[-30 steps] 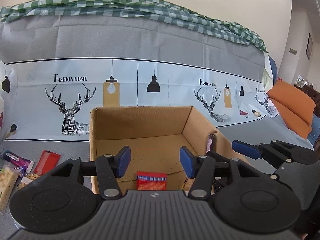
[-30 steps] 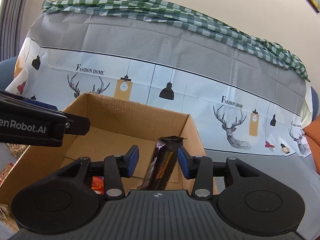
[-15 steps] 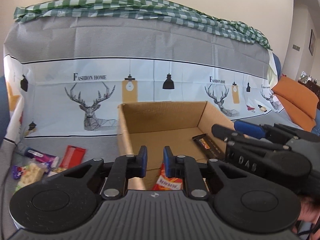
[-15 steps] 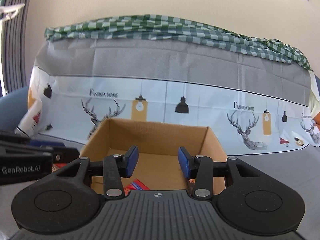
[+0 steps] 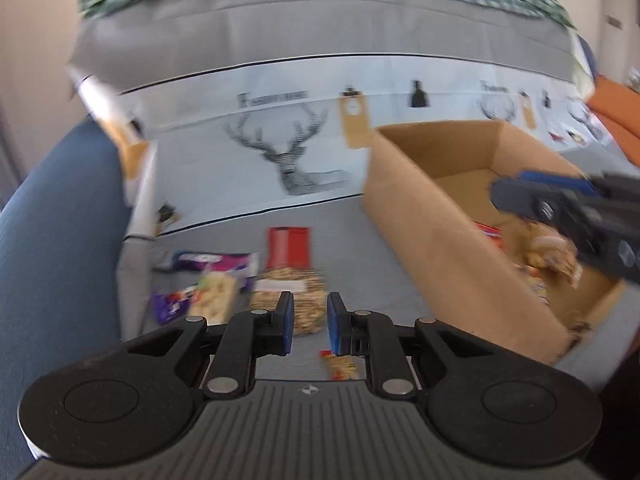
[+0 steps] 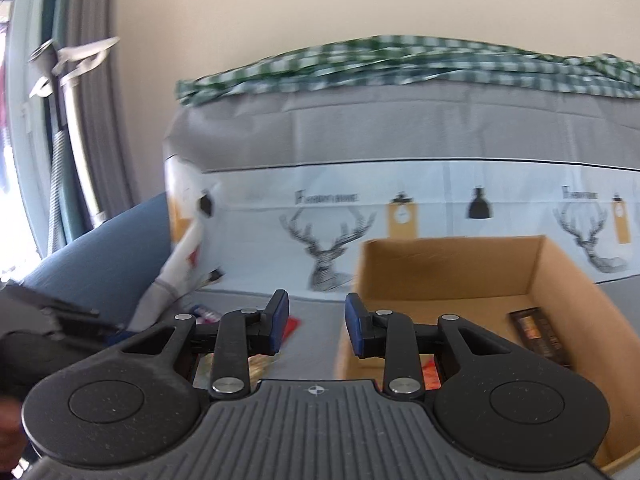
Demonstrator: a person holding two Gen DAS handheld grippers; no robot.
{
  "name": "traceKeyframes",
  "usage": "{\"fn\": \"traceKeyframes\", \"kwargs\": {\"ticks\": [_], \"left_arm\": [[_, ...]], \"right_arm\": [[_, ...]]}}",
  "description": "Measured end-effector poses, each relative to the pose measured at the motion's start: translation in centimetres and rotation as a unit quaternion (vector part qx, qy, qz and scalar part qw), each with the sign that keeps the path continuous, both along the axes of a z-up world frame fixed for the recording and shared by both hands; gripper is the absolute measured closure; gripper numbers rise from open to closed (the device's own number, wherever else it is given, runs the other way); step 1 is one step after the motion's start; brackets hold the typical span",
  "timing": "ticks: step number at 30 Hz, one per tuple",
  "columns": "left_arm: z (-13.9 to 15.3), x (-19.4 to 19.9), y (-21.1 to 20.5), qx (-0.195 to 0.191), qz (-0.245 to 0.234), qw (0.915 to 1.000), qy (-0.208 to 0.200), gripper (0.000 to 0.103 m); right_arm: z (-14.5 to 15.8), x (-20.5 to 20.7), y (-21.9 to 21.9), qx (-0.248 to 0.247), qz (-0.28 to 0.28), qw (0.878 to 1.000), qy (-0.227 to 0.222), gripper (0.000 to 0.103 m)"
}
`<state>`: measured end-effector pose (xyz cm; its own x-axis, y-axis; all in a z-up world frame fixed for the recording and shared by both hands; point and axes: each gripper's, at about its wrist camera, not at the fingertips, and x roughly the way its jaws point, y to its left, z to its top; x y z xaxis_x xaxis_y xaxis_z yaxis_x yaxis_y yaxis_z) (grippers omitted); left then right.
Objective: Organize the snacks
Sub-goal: 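Swing both tools back from the box to the snack pile, then grasp the white-green wafer stick with the left gripper while the right grasps the orange candy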
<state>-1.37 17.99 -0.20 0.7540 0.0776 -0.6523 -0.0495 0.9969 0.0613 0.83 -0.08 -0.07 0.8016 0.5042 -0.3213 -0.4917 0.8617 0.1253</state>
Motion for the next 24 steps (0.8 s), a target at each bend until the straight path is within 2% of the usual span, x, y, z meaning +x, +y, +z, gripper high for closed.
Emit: {"fn": "traceKeyframes", "kwargs": {"ticks": [2, 4, 6, 9, 11, 13, 17, 20, 24], "left_arm": [[-1.3, 0.0, 2.4, -0.038, 0.025, 0.9989, 0.014, 0.084], [-2.3, 0.4, 4.3, -0.029, 0.062, 0.997, 0.037, 0.084], [-2.5, 0.4, 6.7, -0.042, 0.102, 0.9931, 0.039, 0.084], [-3.0, 0.3, 10.1, -0.083, 0.158, 0.9827, 0.047, 0.084], [-3.1, 0.3, 11.2, -0.098, 0.185, 0.9765, 0.052, 0.084], [-3.3, 0.4, 11.7, -0.102, 0.194, 0.9739, 0.057, 0.084], [-3.5, 1.2, 10.9, -0.082, 0.183, 0.9779, 0.062, 0.08], [-3.9, 1.7, 10.3, -0.067, 0.174, 0.9803, 0.065, 0.066], [-4.5, 2.9, 10.0, -0.049, 0.179, 0.9797, 0.077, 0.045]], "right_arm": [[-0.3, -0.8, 1.7, -0.007, 0.025, 1.0, -0.005, 0.07], [-0.9, -1.5, 3.1, -0.017, 0.052, 0.998, -0.01, 0.07], [-1.7, -1.9, 4.3, -0.034, 0.074, 0.997, -0.007, 0.07], [-3.3, -2.1, 5.8, -0.069, 0.104, 0.992, 0.008, 0.07], [-3.7, -2.1, 6.2, -0.06, 0.117, 0.991, 0.01, 0.07], [-4.5, -1.9, 6.6, -0.071, 0.125, 0.99, 0.017, 0.07], [-6.1, -0.8, 7.3, -0.072, 0.134, 0.987, 0.052, 0.069], [-7.6, 0.1, 7.9, -0.083, 0.134, 0.983, 0.09, 0.067], [-8.6, 1.0, 8.7, -0.082, 0.137, 0.98, 0.117, 0.058]]}}
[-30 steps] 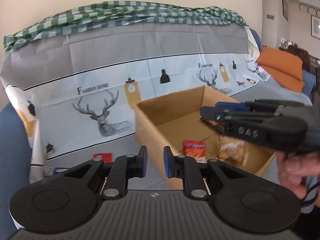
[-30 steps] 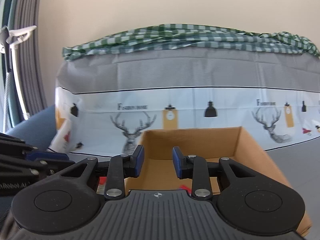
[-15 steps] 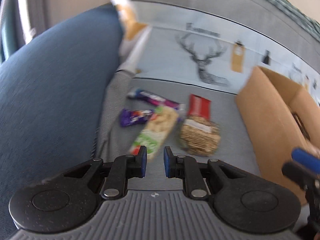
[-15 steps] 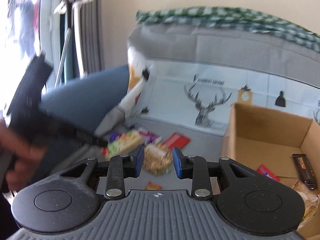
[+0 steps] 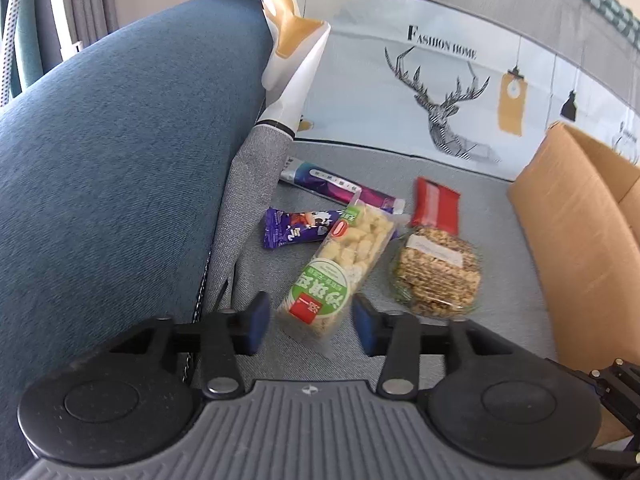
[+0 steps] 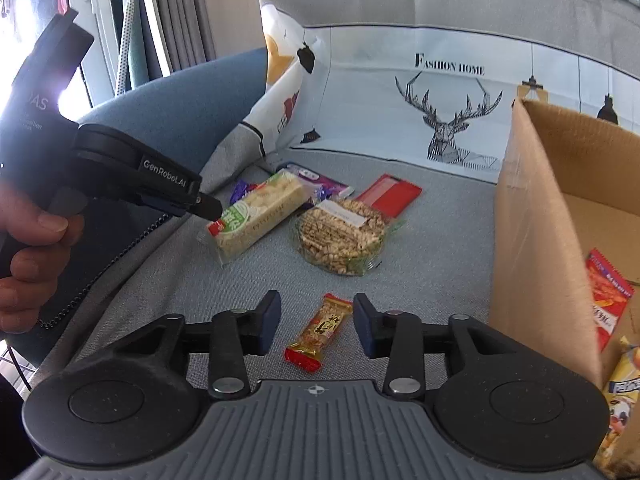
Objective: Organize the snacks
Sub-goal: 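Grasp the white-green wafer stick with the left gripper while the right grasps the orange candy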
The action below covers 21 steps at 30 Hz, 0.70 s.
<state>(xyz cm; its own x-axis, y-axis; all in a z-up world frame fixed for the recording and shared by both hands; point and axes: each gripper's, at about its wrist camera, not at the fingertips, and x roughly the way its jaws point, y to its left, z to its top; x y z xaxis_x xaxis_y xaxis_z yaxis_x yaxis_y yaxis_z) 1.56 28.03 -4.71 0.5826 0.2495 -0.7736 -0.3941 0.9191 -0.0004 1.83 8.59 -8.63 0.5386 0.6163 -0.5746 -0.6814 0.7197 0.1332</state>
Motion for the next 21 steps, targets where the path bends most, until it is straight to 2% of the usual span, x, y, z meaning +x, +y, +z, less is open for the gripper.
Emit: {"fn": "traceKeyframes", "kwargs": {"ticks": [2, 7, 9, 13, 16, 21], "left_arm": [[-0.4, 0.6, 0.0, 0.003, -0.001, 1.0, 0.008, 0.042], [-1.5, 2.5, -0.8, 0.035, -0.022, 0.9987, 0.028, 0.022], [-2.0, 3.2, -1.2, 0.055, -0.033, 0.9972, 0.037, 0.018], [-3.0, 4.2, -1.4, 0.09, -0.039, 0.9938, 0.052, 0.017], [-3.4, 4.8, -1.2, 0.095, -0.037, 0.9934, 0.053, 0.017], [-3.9, 5.4, -1.0, 0.095, -0.036, 0.9934, 0.054, 0.017]], "right_arm": [[-0.4, 0.3, 0.5, -0.007, 0.004, 1.0, 0.005, 0.054], [-1.4, 1.0, 1.8, -0.038, 0.004, 0.999, 0.019, 0.048], [-1.9, 1.4, 2.3, -0.048, -0.003, 0.998, 0.029, 0.041], [-2.8, 2.3, 2.8, -0.07, -0.019, 0.996, 0.049, 0.041], [-3.2, 2.7, 3.0, -0.075, -0.022, 0.995, 0.056, 0.046], [-3.4, 2.6, 3.1, -0.086, -0.026, 0.995, 0.038, 0.074]]}}
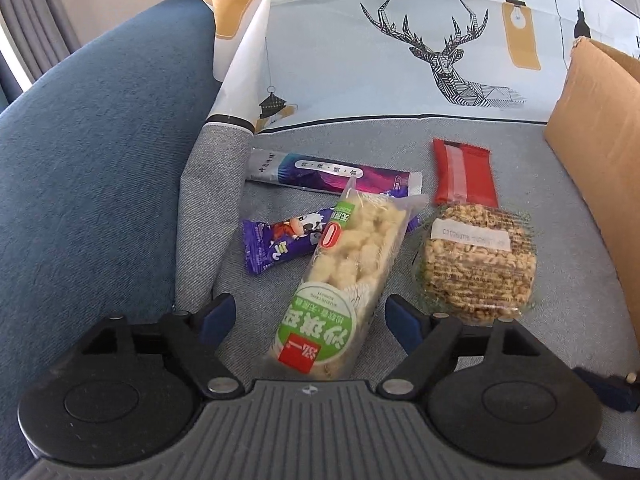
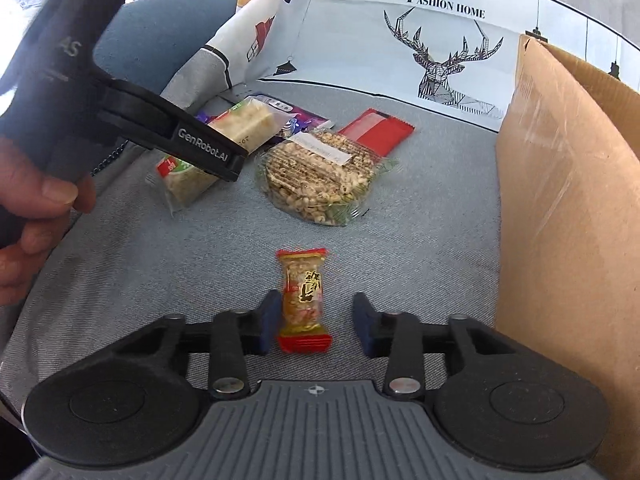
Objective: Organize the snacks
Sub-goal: 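Grasp the white-green wafer stick with the left gripper while the right grasps the orange candy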
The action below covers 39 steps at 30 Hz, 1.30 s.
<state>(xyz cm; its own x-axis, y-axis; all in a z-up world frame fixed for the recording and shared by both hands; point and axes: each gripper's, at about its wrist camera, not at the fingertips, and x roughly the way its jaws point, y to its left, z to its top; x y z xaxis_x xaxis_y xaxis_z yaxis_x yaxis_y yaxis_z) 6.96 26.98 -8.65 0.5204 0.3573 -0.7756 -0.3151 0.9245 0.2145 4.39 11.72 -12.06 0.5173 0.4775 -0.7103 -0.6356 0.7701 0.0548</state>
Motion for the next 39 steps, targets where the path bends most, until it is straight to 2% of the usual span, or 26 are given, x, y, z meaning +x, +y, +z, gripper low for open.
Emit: {"fn": "traceKeyframes", "kwargs": {"ticks": [2, 5, 8, 10, 13, 18, 22, 25, 27, 31, 35, 39], "left_arm": [[0.0, 0.2, 0.1, -0.008, 0.004, 1.0, -0.004, 0.017], [0.1, 0.3, 0.3, -0.018, 0.011, 0.9998, -0.007, 0.018], [0.2, 0.1, 0.4, -0.027, 0.014, 0.9995, -0.009, 0.034], [0.3, 0.0, 0.4, -0.027, 0.015, 0.9995, -0.007, 0.057], [0.6, -0.3, 0.6, -0.031, 0.028, 0.9991, -0.004, 0.063], [1.8, -2.2, 1.8, -0.082, 0.073, 0.9938, -0.02, 0.064], [2.7, -4.2, 2.5, -0.139, 0.101, 0.9847, -0.031, 0.064], [2.4, -5.9, 3.0, -0.214, 0.113, 0.9702, -0.018, 0.064], [1.9, -7.0, 2.9, -0.243, 0.129, 0.9613, 0.002, 0.064], [1.7, -7.8, 2.3, -0.267, 0.123, 0.9558, 0.008, 0.064], [1.3, -7.6, 1.3, -0.249, 0.113, 0.9614, 0.032, 0.06], [1.1, -7.4, 1.1, -0.244, 0.116, 0.9621, 0.037, 0.057]], "right_arm": [[0.0, 0.0, -0.1, -0.001, 0.0, 1.0, -0.003, 0.079], [0.1, 0.0, -0.1, -0.002, 0.002, 1.0, -0.006, 0.08], [0.3, -0.2, -0.2, 0.001, 0.002, 1.0, -0.015, 0.081], [0.6, -0.2, -0.4, 0.011, 0.003, 1.0, -0.019, 0.081], [1.0, -0.4, -0.6, 0.023, 0.009, 0.999, -0.024, 0.081], [1.7, -1.0, -1.1, 0.033, 0.022, 0.999, -0.032, 0.081], [1.9, -1.8, -1.6, 0.03, 0.028, 0.998, -0.043, 0.081], [2.2, -2.7, -1.9, 0.024, 0.038, 0.998, -0.049, 0.081], [2.3, -3.2, -2.1, 0.016, 0.043, 0.997, -0.056, 0.081], [2.3, -4.1, -2.6, 0.004, 0.045, 0.998, -0.052, 0.081], [2.0, -4.7, -2.9, -0.007, 0.055, 0.998, -0.026, 0.081], [1.4, -5.3, -2.7, -0.025, 0.067, 0.997, -0.01, 0.08]]}}
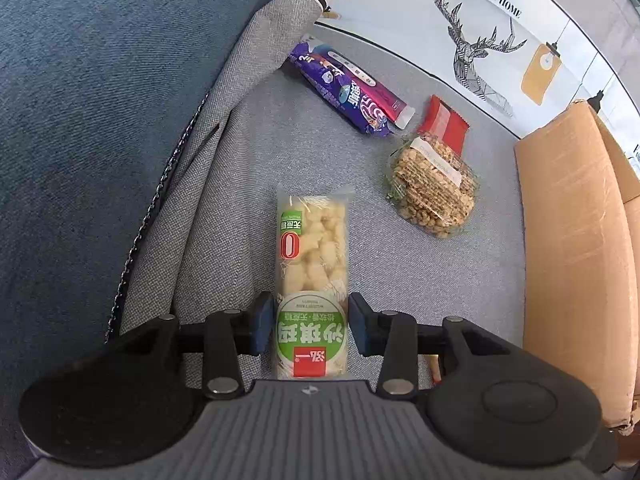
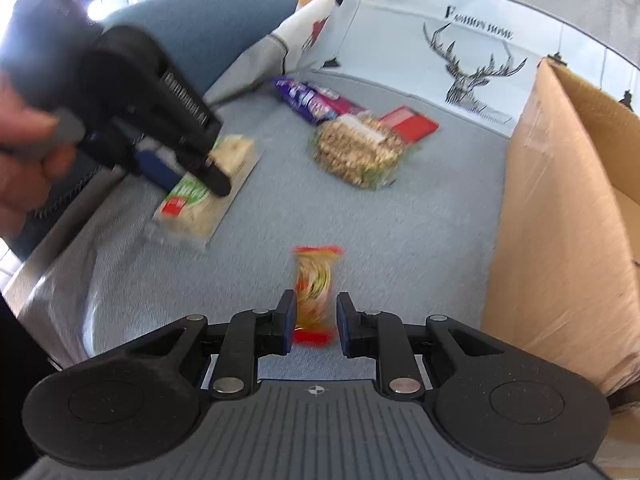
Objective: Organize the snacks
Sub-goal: 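Grasp the white-green wafer stick with the left gripper while the right grasps the orange candy, then carry the wafer stick and orange candy in both grippers over the box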
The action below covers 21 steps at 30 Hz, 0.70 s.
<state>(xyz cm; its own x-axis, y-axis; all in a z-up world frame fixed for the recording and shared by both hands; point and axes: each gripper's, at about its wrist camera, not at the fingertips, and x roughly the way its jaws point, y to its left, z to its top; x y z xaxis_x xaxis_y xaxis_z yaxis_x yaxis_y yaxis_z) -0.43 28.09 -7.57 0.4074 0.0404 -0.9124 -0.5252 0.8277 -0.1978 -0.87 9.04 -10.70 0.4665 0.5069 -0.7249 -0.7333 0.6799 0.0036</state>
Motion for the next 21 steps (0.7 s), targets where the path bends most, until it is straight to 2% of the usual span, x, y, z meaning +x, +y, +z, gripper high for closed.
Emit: {"fn": "traceKeyframes", "kwargs": {"ticks": [7, 11, 16, 17, 20, 21], "left_arm": [[-0.6, 1.1, -0.6, 0.017, -0.019, 0.9995, 0.021, 0.052], [-0.9, 1.5, -1.0, 0.024, -0.028, 0.999, 0.025, 0.047], [-1.0, 1.7, -1.5, 0.035, -0.038, 0.9982, 0.03, 0.046], [-0.9, 1.7, -1.6, 0.037, -0.039, 0.9981, 0.03, 0.046], [-0.9, 1.7, -1.8, 0.041, -0.041, 0.9978, 0.032, 0.046], [-0.9, 1.7, -1.8, 0.043, -0.042, 0.9977, 0.032, 0.046]], "right_arm": [[-0.8, 0.2, 0.4, -0.007, -0.007, 1.0, 0.006, 0.076], [-1.0, 0.5, 0.6, -0.002, -0.015, 1.0, 0.008, 0.068], [-1.1, 1.0, 0.6, 0.009, -0.019, 1.0, 0.01, 0.067], [-1.1, 1.1, 0.6, 0.01, -0.019, 1.0, 0.009, 0.068], [-1.2, 1.0, 0.5, 0.007, -0.017, 1.0, 0.002, 0.08], [-1.2, 1.0, 0.5, 0.005, -0.015, 1.0, -0.002, 0.081]]}}
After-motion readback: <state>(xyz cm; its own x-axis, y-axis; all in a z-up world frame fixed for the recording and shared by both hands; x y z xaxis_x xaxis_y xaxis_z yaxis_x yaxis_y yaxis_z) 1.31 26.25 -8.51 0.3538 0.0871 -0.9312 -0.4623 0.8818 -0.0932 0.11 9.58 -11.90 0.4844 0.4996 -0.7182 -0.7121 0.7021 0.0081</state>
